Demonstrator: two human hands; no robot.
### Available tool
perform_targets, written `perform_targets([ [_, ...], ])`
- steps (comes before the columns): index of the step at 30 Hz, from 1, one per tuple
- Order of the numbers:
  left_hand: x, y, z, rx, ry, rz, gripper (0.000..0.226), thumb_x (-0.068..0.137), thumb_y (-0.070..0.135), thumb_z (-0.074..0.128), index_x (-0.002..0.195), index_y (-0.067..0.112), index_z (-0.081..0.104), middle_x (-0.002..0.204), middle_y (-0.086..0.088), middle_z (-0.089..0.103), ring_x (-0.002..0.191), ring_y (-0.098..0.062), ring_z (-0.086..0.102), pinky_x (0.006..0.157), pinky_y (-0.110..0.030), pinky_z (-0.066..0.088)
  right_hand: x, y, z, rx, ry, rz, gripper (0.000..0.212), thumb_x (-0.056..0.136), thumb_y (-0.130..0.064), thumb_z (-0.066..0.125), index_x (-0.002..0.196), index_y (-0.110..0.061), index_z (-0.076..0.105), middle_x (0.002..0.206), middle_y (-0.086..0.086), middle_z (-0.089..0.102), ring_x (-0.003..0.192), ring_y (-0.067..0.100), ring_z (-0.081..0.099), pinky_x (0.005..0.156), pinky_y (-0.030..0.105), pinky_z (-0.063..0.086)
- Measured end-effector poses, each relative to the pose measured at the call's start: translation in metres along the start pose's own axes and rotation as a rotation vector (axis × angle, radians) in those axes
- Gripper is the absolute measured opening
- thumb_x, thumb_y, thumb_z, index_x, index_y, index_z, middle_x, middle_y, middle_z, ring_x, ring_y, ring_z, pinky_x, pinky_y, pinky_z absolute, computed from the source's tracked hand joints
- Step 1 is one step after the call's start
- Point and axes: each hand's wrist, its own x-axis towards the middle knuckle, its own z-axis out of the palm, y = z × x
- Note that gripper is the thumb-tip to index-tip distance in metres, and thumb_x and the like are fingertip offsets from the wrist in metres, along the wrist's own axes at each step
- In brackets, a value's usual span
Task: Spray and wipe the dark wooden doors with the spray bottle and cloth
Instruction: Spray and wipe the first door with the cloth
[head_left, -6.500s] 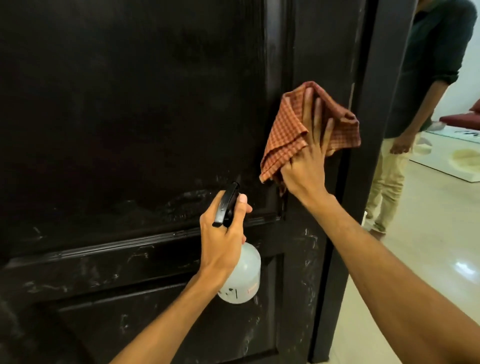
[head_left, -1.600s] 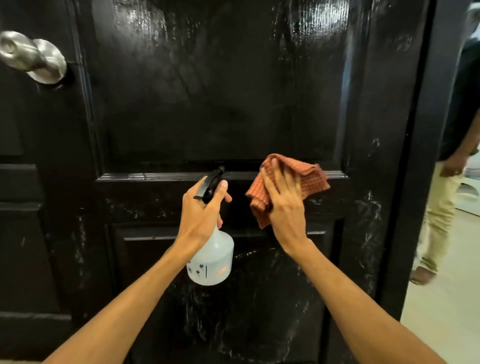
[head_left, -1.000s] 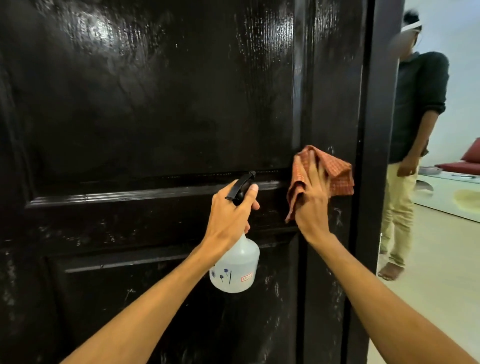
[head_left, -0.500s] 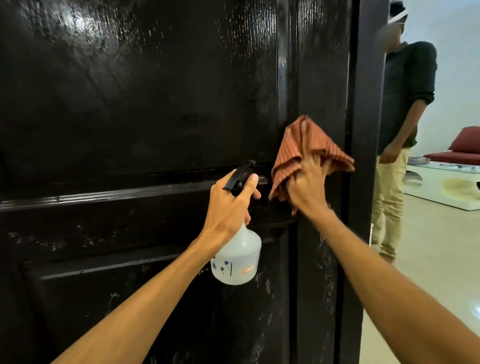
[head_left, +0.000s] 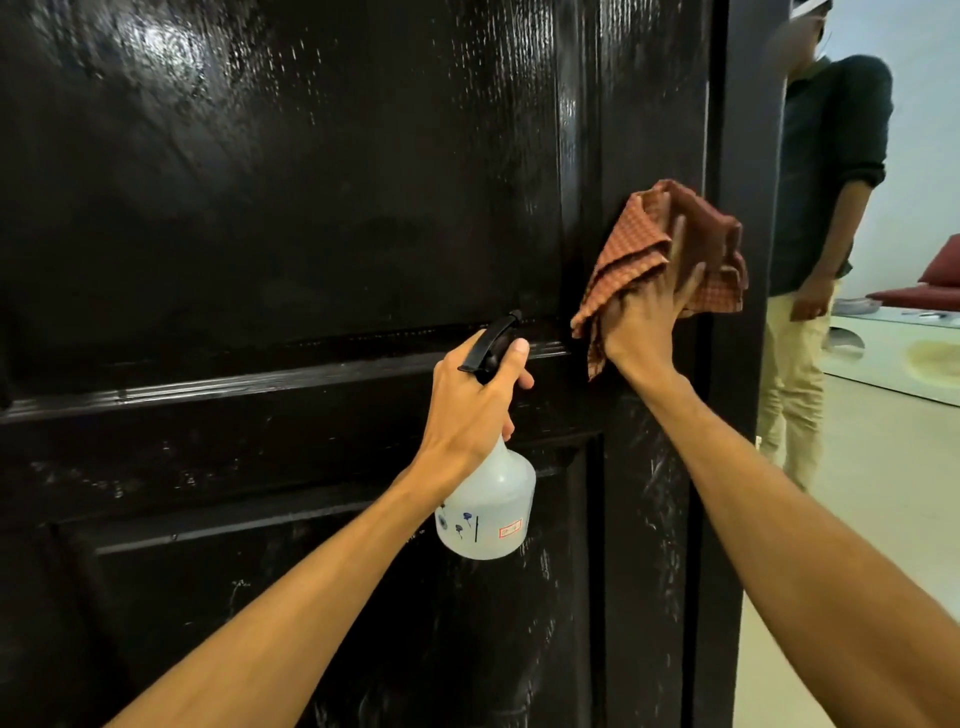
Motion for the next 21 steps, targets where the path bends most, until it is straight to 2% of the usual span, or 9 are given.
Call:
perform_targets([
  [4, -0.001, -0.004, -0.003, 0.004, 0.011, -0.017, 0.02, 0.106, 0.03, 0.057, 0.097, 0.014, 0.067, 0.09, -0.008, 0.075, 0.043, -0.02, 0.056, 0.055, -0.044, 0.057, -0.11, -0.005, 0.013, 0.004, -0.027, -0.149, 0.083, 0.099, -0.052, 0.044, 0.164, -0.009, 0.016, 0.172, 0.013, 0.001, 0.158, 0.037, 0.0, 0.122, 0.067, -0.005],
  [7, -0.002, -0.006, -0.005, 0.007, 0.009, -0.019, 0.019, 0.107, 0.029, 0.057, 0.096, 0.016, 0.067, 0.09, -0.01, 0.075, 0.043, -0.02, 0.056, 0.053, -0.043, 0.056, -0.099, 0.001, 0.012, 0.141, -0.099, -0.107, 0.074, 0.094, -0.042, 0.04, 0.162, -0.014, 0.029, 0.171, 0.012, 0.016, 0.157, 0.035, 0.01, 0.12, 0.071, 0.0],
  [9, -0.001, -0.006, -0.004, 0.013, 0.004, -0.018, 0.019, 0.107, 0.029, 0.057, 0.096, 0.018, 0.067, 0.091, -0.009, 0.075, 0.042, -0.02, 0.055, 0.053, -0.043, 0.056, -0.045, 0.001, 0.005, 0.184, -0.067, 0.056, 0.073, 0.088, -0.036, 0.034, 0.158, -0.012, 0.038, 0.167, 0.015, 0.027, 0.154, 0.04, 0.018, 0.12, 0.069, -0.004],
  [11, -0.001, -0.007, -0.004, 0.017, 0.006, -0.02, 0.019, 0.107, 0.029, 0.057, 0.096, 0.017, 0.067, 0.091, -0.009, 0.075, 0.042, -0.018, 0.055, 0.054, -0.042, 0.057, -0.014, -0.001, -0.002, 0.168, -0.004, 0.108, 0.072, 0.093, -0.042, 0.031, 0.158, -0.009, 0.037, 0.168, 0.016, 0.024, 0.156, 0.042, 0.014, 0.122, 0.065, -0.011],
  [13, 0.0, -0.007, -0.005, 0.008, 0.013, -0.02, 0.02, 0.107, 0.029, 0.057, 0.097, 0.015, 0.067, 0.091, -0.009, 0.075, 0.042, -0.017, 0.056, 0.053, -0.04, 0.057, -0.033, 0.002, 0.007, 0.036, 0.073, 0.009, 0.072, 0.101, -0.042, 0.045, 0.162, -0.009, 0.026, 0.171, 0.018, 0.01, 0.157, 0.042, 0.002, 0.12, 0.066, -0.012],
  [16, -0.005, -0.009, -0.011, -0.002, 0.031, -0.026, 0.021, 0.107, 0.029, 0.057, 0.098, 0.014, 0.067, 0.091, -0.008, 0.075, 0.043, -0.018, 0.056, 0.052, -0.036, 0.055, -0.113, 0.0, 0.024, 0.014, 0.056, 0.001, 0.096, 0.096, -0.044, 0.067, 0.165, -0.013, 0.007, 0.172, 0.015, -0.004, 0.158, 0.038, -0.007, 0.12, 0.067, -0.008],
  [19, -0.014, -0.015, -0.023, 0.019, 0.053, -0.044, 0.023, 0.107, 0.029, 0.057, 0.1, 0.01, 0.068, 0.09, -0.008, 0.076, 0.042, -0.019, 0.057, 0.051, -0.037, 0.054, -0.12, -0.01, 0.035, 0.22, -0.053, 0.073, 0.074, 0.1, -0.063, 0.033, 0.16, -0.045, -0.007, 0.168, 0.023, 0.009, 0.155, 0.046, 0.002, 0.118, 0.07, -0.004],
  [20, -0.018, -0.015, -0.029, 0.022, 0.063, -0.05, 0.023, 0.106, 0.029, 0.057, 0.1, 0.009, 0.068, 0.09, -0.008, 0.076, 0.042, -0.019, 0.057, 0.051, -0.038, 0.055, -0.105, -0.019, 0.034, 0.197, -0.082, 0.055, 0.069, 0.1, -0.066, 0.024, 0.158, -0.05, -0.009, 0.166, 0.028, 0.014, 0.154, 0.051, 0.006, 0.118, 0.071, -0.004],
  [21, -0.02, -0.017, -0.037, 0.02, 0.076, -0.055, 0.024, 0.106, 0.029, 0.057, 0.101, 0.009, 0.068, 0.089, -0.008, 0.076, 0.042, -0.018, 0.056, 0.052, -0.038, 0.054, -0.09, -0.031, 0.034, 0.132, -0.095, 0.004, 0.073, 0.099, -0.065, 0.023, 0.161, -0.041, -0.008, 0.168, 0.025, 0.01, 0.156, 0.047, 0.003, 0.119, 0.068, -0.006],
])
